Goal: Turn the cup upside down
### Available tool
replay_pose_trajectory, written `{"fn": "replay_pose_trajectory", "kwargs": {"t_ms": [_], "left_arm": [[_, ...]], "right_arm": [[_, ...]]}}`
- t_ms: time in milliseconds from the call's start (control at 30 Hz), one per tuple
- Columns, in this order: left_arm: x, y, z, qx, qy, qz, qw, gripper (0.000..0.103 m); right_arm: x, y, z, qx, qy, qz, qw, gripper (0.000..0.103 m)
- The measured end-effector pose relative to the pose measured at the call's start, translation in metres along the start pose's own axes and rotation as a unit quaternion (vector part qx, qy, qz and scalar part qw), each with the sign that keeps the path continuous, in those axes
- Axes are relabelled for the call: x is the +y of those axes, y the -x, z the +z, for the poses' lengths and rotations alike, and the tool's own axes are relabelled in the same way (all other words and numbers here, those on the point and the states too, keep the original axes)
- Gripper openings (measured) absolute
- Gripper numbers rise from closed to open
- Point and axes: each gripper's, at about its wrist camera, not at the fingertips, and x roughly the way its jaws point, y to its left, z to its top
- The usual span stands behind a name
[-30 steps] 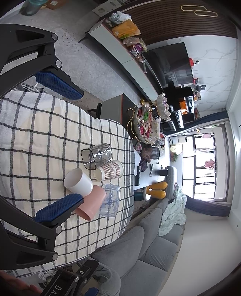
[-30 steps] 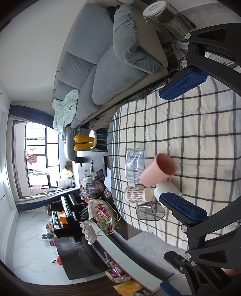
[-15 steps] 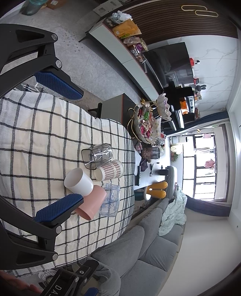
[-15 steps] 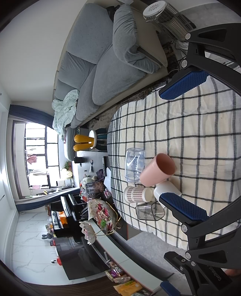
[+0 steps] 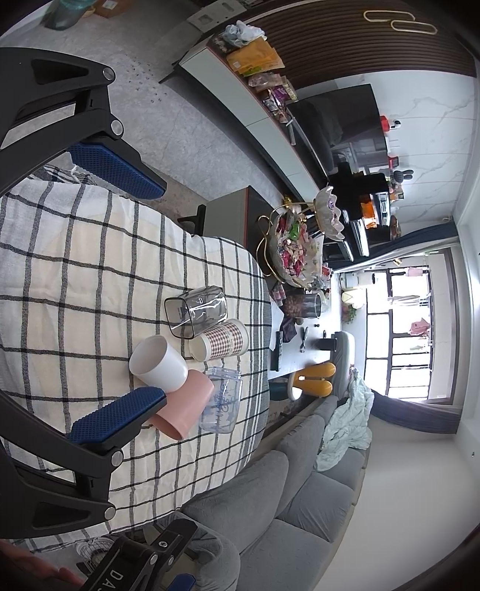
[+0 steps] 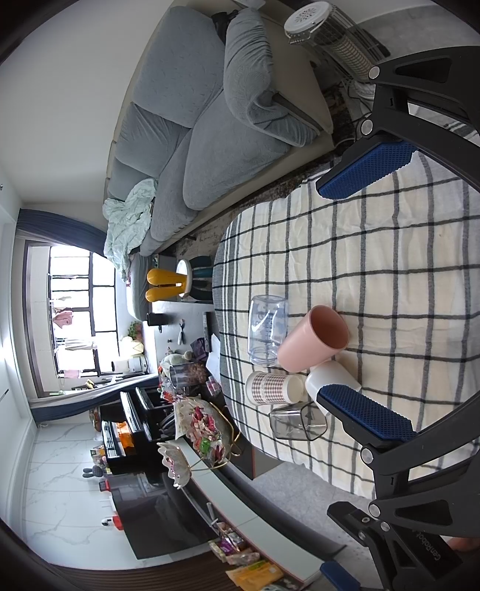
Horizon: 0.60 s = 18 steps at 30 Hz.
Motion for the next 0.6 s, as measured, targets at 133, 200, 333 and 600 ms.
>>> {"fn": "replay_pose_trajectory", "kwargs": {"t_ms": [133,200,333,600], "left_arm": [[0.0001,-0.0001,0.0001,0.000,0.000,0.000,1.0000,0.103],[0.0001,-0.0001,0.0002,0.001,0.000,0.000,1.0000,0.103],[0.0002,-0.0001,0.0001,0.001,0.001,-0.001,1.0000,0.103],[0.0002,-0.0004,-0.0001,0.001,0.001,-0.001,1.0000,0.103]], "right_arm": [[0.0001,-0.0003,-0.0001,0.001,0.000,0.000,1.000,0.101],[0.0002,-0.0005,-0.0002,0.000,0.000,0.000,1.000,0.101],[0.0005,-0.0006,-0.0002,0.001,0.000,0.000,1.000,0.101],[0.0011,-0.0040,-0.0008,0.001,0.000,0.000,1.000,0.101]]}}
